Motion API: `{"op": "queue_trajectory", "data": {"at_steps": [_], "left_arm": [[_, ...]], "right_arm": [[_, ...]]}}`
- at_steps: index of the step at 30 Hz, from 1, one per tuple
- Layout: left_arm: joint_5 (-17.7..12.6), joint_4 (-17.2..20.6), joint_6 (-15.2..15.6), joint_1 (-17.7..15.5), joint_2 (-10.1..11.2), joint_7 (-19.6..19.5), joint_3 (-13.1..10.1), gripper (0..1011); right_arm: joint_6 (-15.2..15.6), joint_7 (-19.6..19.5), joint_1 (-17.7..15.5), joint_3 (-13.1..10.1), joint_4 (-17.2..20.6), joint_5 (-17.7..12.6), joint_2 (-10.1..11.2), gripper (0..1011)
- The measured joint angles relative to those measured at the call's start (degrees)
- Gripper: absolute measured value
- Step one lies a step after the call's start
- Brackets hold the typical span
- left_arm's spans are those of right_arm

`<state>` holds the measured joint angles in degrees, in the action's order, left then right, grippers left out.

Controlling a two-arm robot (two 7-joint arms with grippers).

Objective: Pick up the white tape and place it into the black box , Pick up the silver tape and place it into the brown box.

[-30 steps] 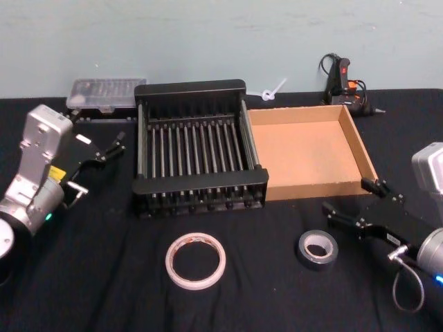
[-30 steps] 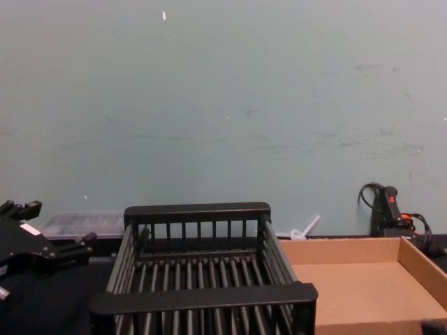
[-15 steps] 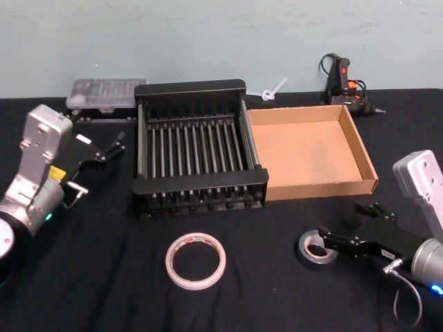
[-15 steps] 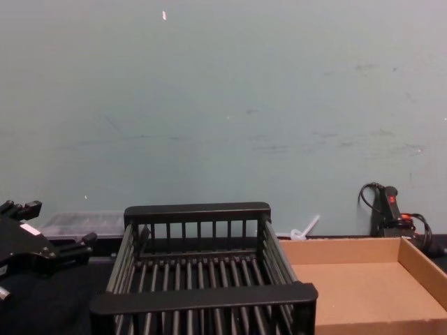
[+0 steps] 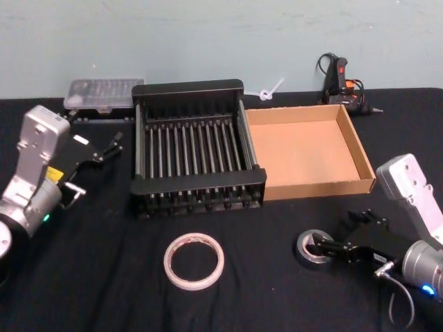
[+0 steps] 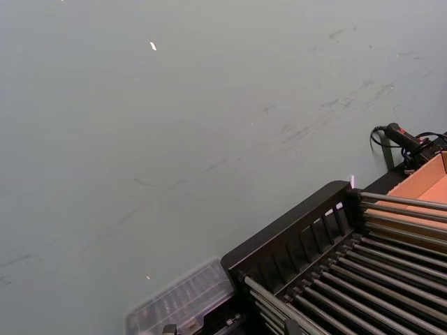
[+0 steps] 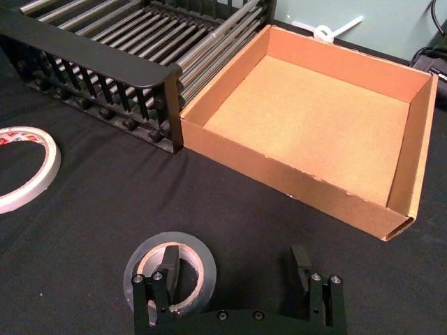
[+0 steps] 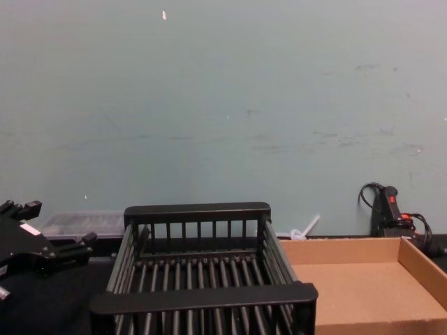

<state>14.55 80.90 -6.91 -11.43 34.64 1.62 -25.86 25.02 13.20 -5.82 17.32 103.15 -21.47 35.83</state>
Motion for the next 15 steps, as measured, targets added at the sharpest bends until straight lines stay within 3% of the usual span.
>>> {"op": "queue_trajectory", "data": {"at_steps": [15], "left_arm": [[0.00,0.00,0.00,0.00,0.00,0.00,0.00,1001]], "right_arm": [[1.44,1.83,0.61,0.14,-0.92,2.26,-1.57,1003]]}}
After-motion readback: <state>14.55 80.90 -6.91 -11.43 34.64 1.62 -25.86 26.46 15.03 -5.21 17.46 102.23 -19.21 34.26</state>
